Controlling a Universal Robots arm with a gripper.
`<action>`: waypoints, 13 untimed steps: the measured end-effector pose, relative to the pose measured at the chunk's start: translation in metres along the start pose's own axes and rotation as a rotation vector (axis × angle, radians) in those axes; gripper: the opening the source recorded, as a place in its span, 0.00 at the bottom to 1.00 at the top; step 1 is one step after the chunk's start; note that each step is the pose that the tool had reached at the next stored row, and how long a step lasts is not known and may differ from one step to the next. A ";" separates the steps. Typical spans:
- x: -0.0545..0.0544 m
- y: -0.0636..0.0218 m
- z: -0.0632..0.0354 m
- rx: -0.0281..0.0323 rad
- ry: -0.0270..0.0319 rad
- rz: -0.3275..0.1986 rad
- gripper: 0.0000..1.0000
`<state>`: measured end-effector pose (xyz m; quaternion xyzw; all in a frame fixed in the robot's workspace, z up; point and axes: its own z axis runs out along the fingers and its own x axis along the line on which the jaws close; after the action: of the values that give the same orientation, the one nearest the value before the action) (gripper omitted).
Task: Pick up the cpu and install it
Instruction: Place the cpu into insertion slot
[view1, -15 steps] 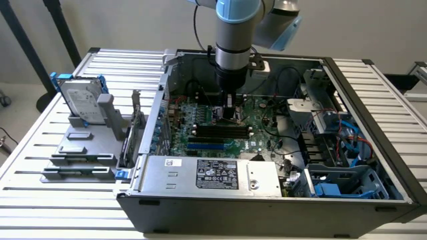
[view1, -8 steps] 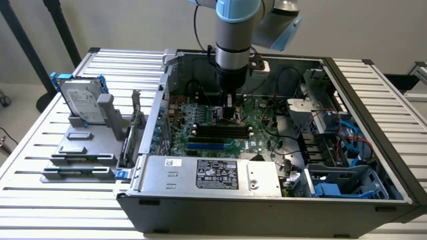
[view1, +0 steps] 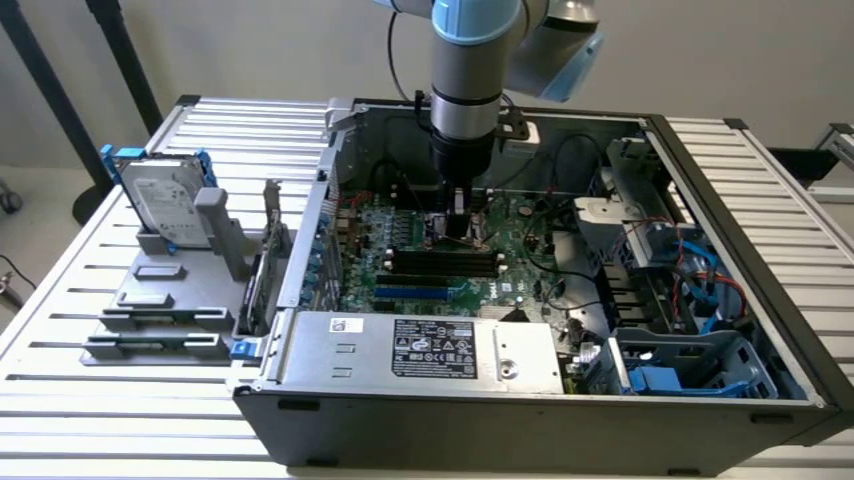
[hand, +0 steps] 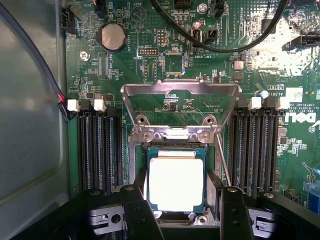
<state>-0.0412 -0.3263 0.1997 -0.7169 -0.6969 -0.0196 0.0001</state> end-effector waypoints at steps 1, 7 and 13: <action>0.000 0.0000 0.0001 -0.0001 -0.0007 0.000 0.55; 0.001 0.0004 0.0005 -0.0002 -0.0036 0.000 0.55; 0.002 0.0003 0.0015 -0.0002 -0.0067 0.000 0.55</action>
<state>-0.0407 -0.3242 0.1983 -0.7169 -0.6970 -0.0173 -0.0023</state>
